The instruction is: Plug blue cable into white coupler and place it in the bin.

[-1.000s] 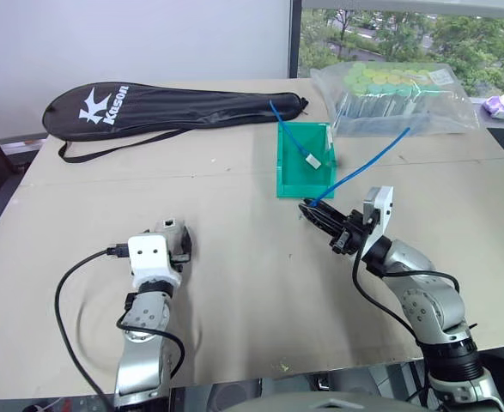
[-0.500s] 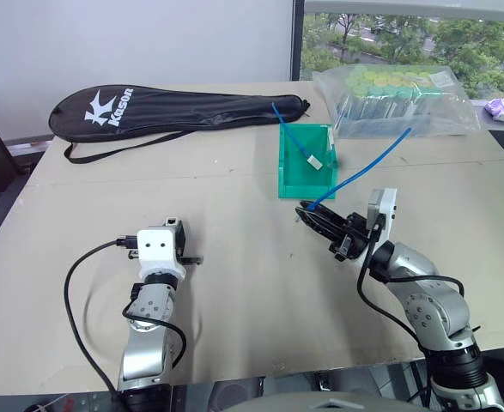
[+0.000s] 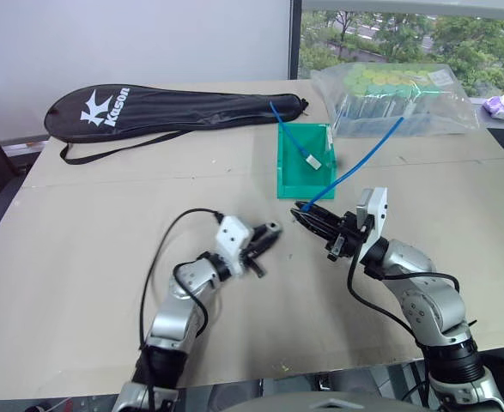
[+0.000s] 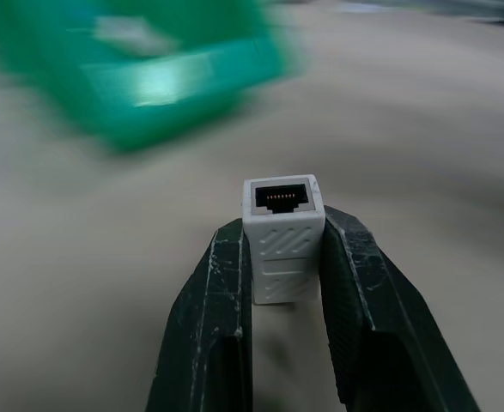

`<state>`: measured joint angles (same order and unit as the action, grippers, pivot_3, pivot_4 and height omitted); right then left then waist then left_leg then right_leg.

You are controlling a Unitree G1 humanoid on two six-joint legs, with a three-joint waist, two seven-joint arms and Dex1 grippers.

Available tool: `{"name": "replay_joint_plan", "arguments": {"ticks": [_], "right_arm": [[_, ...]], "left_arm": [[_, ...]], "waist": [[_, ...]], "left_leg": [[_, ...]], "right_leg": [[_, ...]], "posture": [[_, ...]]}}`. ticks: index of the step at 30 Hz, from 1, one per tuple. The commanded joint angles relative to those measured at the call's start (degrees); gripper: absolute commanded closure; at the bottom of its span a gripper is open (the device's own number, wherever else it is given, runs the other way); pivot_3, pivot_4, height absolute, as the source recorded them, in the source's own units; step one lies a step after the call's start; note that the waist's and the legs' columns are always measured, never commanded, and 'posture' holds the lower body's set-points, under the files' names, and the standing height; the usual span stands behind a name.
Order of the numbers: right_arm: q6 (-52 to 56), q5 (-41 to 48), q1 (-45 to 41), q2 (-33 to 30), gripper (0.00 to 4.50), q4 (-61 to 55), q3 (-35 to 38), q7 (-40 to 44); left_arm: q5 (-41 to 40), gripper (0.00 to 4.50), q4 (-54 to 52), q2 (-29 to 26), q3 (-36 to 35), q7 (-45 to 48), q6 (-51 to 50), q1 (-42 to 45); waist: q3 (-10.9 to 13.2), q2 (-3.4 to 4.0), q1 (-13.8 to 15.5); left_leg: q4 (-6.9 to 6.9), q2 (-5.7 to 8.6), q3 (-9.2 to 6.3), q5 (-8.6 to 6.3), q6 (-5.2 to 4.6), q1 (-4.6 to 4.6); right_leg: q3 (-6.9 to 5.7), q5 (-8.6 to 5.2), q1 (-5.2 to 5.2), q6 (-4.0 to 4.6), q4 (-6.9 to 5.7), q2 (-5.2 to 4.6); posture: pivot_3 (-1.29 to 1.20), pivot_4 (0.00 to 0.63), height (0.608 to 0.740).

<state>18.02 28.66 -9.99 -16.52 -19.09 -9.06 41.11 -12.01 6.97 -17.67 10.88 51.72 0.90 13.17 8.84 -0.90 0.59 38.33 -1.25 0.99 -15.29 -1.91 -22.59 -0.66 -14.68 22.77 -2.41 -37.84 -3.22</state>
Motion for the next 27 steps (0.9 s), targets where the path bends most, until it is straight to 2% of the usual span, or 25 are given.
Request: {"name": "replay_joint_plan", "arguments": {"ticks": [1, 6, 11, 27], "right_arm": [[-2.34, -2.73, -0.29, -2.82, 4.5, 0.41, -0.3, 2.7], [-7.22, -7.05, -1.71, -6.46, 4.5, 3.87, -1.33, 6.7], [-11.26, -10.26, -4.09, -5.76, 4.5, 9.12, -2.61, 8.44], [-16.8, -12.32, -8.06, -6.88, 4.5, 17.61, -3.19, 15.69]], "left_arm": [[0.24, 4.02, 11.5, -0.68, 2.53, 10.39, 6.26, 7.2], [0.67, 4.02, 27.07, 0.1, 3.77, 21.74, 12.11, 16.54], [3.17, 4.02, 36.75, -0.05, 5.25, 28.6, 15.06, 21.49], [4.85, 4.02, 44.56, 0.64, 5.21, 33.1, 19.17, 25.6]], "waist": [[0.0, 0.0, 0.18], [-0.01, -0.01, 0.05], [-0.03, -0.04, 0.05], [-0.04, -0.06, 0.03]], "left_leg": [[0.0, -0.01, -0.04, 0.0, 0.0, 0.0], [0.04, 0.02, 0.05, 0.0, 0.0, 0.0], [0.04, 0.01, 0.01, 0.0, 0.0, 0.0], [0.04, -0.01, -0.03, -0.01, -0.01, 0.0]], "right_leg": [[-0.02, 0.0, 0.0, 0.0, 0.02, 0.07], [-0.01, 0.0, -0.05, 0.0, 0.07, 0.09], [0.02, 0.0, -0.05, -0.01, 0.09, 0.11], [0.02, 0.0, -0.05, -0.02, 0.07, 0.12]], "posture": [[0.0, 0.15, 0.74], [0.0, 0.15, 0.74], [0.0, 0.15, 0.74], [0.0, 0.15, 0.74]]}}
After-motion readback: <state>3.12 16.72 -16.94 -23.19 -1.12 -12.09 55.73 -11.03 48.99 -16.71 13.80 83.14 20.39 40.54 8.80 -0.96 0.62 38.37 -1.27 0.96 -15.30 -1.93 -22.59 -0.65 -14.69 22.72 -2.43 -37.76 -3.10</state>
